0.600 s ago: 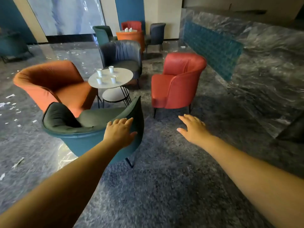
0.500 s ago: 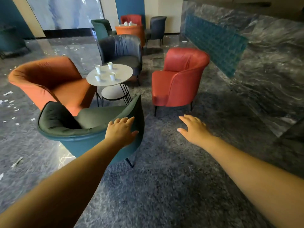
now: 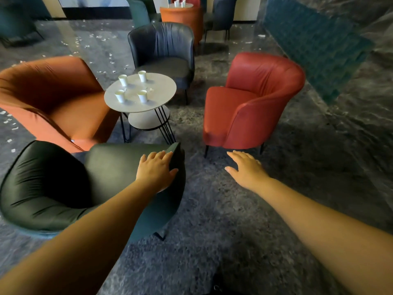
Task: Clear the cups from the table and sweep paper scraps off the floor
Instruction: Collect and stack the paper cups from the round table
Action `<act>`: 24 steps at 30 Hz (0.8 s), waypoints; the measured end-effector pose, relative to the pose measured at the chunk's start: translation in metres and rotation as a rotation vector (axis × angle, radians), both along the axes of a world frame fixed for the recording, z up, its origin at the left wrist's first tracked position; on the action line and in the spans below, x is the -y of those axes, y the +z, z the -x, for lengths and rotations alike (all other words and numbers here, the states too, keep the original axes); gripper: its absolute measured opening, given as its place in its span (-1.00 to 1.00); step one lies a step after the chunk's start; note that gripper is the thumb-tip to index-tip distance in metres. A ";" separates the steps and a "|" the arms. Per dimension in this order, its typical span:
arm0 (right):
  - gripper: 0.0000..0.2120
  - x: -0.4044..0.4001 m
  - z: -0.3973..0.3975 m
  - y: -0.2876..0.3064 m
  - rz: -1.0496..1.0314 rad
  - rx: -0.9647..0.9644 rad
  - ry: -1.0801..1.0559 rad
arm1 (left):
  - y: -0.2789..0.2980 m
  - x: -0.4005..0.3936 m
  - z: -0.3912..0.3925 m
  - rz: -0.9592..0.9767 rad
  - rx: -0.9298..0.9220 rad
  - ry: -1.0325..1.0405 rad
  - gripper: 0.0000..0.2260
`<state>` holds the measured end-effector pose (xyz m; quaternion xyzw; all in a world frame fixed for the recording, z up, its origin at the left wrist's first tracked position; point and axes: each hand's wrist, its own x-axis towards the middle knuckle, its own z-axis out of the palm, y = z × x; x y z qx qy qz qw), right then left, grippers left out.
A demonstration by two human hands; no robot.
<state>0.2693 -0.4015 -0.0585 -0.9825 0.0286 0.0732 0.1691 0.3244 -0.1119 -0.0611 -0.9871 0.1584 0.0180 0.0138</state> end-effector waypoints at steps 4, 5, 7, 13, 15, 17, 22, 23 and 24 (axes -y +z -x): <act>-0.43 0.014 -0.075 -0.007 -0.010 -0.033 0.030 | -0.008 0.014 -0.065 -0.001 -0.024 0.053 -0.39; -0.43 0.017 -0.094 -0.009 -0.007 -0.033 0.041 | -0.010 0.017 -0.083 -0.009 -0.026 0.061 -0.38; -0.46 0.020 -0.134 -0.013 0.003 -0.031 0.073 | -0.013 0.020 -0.119 -0.022 -0.018 0.081 -0.38; -0.47 0.035 -0.260 -0.018 0.032 -0.029 0.122 | -0.017 0.027 -0.241 -0.035 0.004 0.111 -0.39; -0.46 0.040 -0.299 -0.017 0.039 -0.031 0.120 | -0.018 0.029 -0.279 -0.028 -0.021 0.122 -0.39; -0.45 0.045 -0.339 -0.016 0.035 -0.027 0.112 | -0.020 0.031 -0.316 -0.023 -0.041 0.136 -0.39; -0.45 0.061 -0.429 -0.022 -0.011 0.007 0.104 | -0.026 0.041 -0.405 -0.021 -0.068 0.162 -0.39; -0.45 0.063 -0.449 -0.025 -0.022 -0.002 0.113 | -0.028 0.045 -0.425 -0.003 -0.076 0.180 -0.39; -0.44 0.064 -0.464 -0.028 -0.025 -0.012 0.129 | -0.029 0.048 -0.439 0.011 -0.079 0.195 -0.38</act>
